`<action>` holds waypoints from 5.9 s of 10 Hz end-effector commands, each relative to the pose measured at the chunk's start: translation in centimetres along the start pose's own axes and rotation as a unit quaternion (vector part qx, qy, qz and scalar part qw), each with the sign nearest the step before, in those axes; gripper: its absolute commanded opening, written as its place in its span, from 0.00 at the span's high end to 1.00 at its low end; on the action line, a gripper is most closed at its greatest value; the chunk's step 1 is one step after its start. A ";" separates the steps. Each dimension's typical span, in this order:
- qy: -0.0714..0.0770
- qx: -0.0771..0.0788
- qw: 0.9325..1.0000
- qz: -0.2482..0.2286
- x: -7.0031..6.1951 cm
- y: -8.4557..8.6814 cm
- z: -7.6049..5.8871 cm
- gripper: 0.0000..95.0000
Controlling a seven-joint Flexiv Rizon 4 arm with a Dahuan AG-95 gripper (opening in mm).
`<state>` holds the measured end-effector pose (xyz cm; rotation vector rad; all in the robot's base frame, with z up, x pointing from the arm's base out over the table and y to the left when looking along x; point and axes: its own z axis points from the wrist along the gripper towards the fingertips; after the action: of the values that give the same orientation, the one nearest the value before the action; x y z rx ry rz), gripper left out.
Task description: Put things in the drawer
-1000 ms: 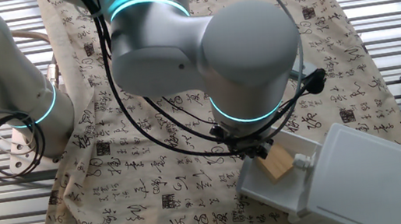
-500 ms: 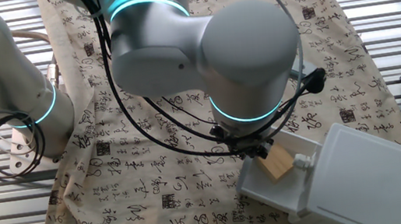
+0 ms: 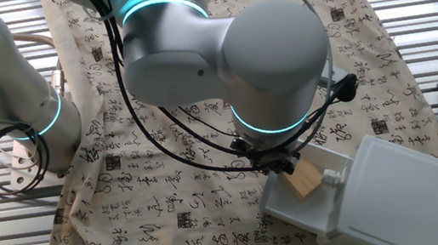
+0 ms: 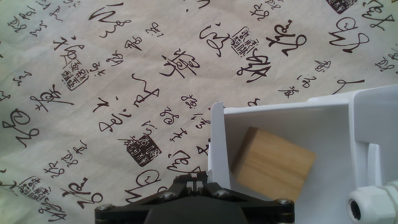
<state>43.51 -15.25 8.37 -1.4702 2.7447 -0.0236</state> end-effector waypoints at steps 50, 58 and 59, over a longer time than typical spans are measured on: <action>0.013 0.011 1.000 -0.024 0.7 -1.6 -0.2 1.00; 0.013 0.015 0.999 -0.043 0.9 -3.4 -1.1 1.00; 0.013 0.016 0.999 -0.043 0.9 -3.6 -1.1 1.00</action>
<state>46.06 -18.02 9.48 -1.5885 2.6863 -0.0847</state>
